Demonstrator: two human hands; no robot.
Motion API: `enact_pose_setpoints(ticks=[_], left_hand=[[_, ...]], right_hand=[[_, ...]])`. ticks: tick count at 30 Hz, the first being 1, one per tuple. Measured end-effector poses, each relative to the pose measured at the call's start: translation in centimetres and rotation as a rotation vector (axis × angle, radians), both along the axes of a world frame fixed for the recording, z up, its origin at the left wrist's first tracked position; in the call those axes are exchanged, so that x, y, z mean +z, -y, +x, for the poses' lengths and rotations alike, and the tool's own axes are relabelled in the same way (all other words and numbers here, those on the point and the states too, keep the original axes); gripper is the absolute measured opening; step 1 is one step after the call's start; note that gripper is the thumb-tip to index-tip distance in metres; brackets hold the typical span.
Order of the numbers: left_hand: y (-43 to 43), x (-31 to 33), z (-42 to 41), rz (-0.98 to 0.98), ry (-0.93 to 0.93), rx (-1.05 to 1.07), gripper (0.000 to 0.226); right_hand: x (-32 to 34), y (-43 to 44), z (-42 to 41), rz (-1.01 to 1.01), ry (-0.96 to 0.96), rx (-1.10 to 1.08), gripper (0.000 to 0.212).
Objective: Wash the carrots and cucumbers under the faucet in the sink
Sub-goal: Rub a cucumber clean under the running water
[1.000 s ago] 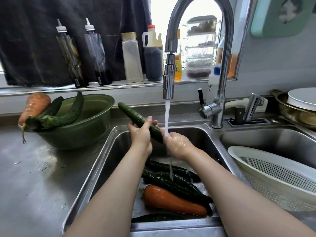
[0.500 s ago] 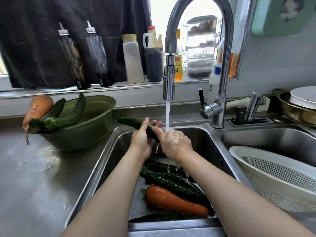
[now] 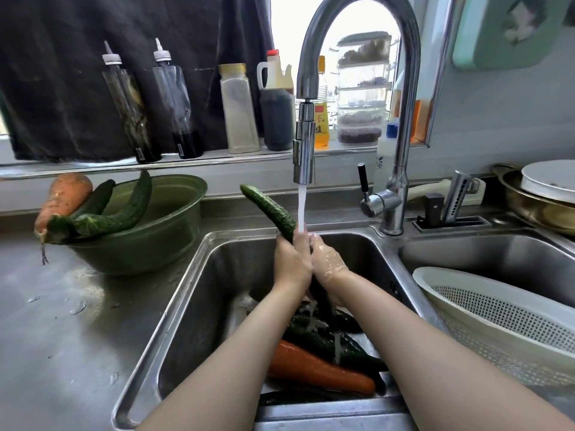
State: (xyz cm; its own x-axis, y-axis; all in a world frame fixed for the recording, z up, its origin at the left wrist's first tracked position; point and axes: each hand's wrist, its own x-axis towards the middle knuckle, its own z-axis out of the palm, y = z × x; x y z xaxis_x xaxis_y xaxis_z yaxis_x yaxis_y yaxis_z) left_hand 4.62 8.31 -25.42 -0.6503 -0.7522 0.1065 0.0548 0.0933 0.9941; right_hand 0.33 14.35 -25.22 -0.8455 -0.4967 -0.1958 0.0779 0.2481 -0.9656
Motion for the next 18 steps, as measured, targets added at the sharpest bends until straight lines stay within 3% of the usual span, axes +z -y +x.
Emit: enact_pose_setpoints(ticks=[1,4,9,11,14,18], left_hand=[[0.0,0.0,-0.1,0.021,-0.034,-0.028,0.033],[0.4,0.3,-0.1,0.108,-0.098,-0.053,0.032],[1.0,1.6,0.6,0.334,-0.199,0.027,0.026],[0.9,2.1,0.7,0.386,-0.189,0.098,0.033],[0.9,2.8,0.6,0.287,-0.185,0.225,0.049],[0.1,2.4,0.8,0.110,-0.174,0.156,0.059]], right_hand=[[0.1,-0.4,0.1,-0.001,0.030,0.052,0.047],[0.4,-1.8,0.1,-0.015,0.373,0.235,0.082],[0.2,-2.2,-0.1,0.030,0.487,0.527,0.099],[0.1,-2.1,0.1,0.031,0.472,0.561,0.099],[-0.3,-1.9,0.3,0.009,0.422,0.548,0.090],[-1.4,-1.1,-0.1,-0.041,0.348,0.334,0.078]])
